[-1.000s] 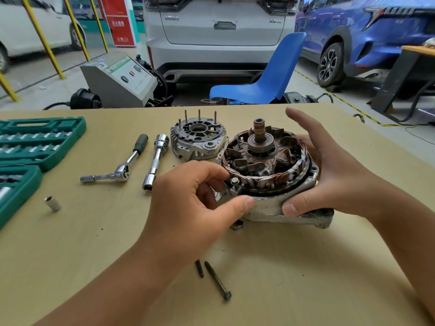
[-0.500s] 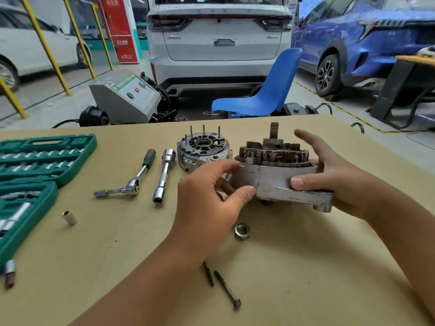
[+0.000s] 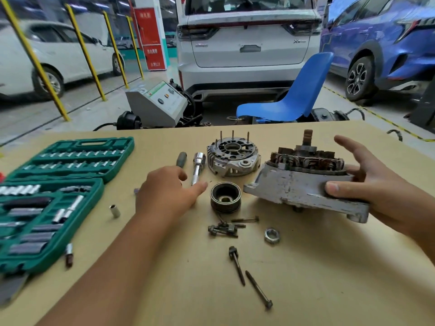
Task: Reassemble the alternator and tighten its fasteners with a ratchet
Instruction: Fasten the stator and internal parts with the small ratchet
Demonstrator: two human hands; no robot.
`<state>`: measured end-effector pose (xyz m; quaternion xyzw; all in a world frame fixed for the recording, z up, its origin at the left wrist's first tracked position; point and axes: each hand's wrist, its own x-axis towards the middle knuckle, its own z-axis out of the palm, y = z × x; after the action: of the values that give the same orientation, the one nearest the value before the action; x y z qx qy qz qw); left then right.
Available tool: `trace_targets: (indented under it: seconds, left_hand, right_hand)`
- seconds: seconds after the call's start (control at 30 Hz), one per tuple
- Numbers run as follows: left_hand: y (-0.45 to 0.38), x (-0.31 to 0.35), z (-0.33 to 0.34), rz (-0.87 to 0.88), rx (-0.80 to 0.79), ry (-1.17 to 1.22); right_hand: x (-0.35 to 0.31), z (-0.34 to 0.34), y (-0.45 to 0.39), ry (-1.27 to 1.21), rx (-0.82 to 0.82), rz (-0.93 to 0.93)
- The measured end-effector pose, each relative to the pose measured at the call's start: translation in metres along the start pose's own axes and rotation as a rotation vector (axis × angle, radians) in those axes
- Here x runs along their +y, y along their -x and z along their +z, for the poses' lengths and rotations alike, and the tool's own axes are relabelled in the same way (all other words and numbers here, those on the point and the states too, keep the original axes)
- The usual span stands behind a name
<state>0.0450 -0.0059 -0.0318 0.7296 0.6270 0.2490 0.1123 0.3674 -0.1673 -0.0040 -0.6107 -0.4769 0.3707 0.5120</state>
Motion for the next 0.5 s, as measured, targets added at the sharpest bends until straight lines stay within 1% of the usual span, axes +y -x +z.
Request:
trace_targets:
  seconds: [0.03, 0.1, 0.17, 0.2, 0.3, 0.37, 0.5]
  left_hand:
    - [-0.003, -0.001, 0.002, 0.0, 0.006, -0.028]
    - [-0.008, -0.001, 0.001, 0.015, 0.078, -0.065]
    - [-0.015, -0.008, -0.003, -0.007, 0.141, -0.05]
    - [-0.018, -0.013, -0.005, -0.028, 0.127, -0.053]
    - [-0.022, -0.024, -0.007, -0.072, -0.012, -0.108]
    - [-0.022, -0.025, -0.004, -0.081, -0.021, -0.105]
    - [-0.025, -0.023, -0.003, -0.053, -0.036, -0.143]
  right_hand:
    - [0.0, 0.0, 0.001, 0.0, 0.012, -0.011]
    - [-0.001, 0.002, 0.002, -0.012, 0.061, -0.056]
    - [-0.002, 0.005, 0.003, -0.02, 0.123, -0.112]
    - [-0.003, 0.006, 0.005, -0.023, 0.156, -0.14]
    - [-0.008, 0.009, 0.008, -0.018, 0.253, -0.197]
    - [-0.011, 0.01, 0.009, -0.026, 0.301, -0.207]
    - [-0.012, 0.008, 0.012, -0.02, 0.318, -0.193]
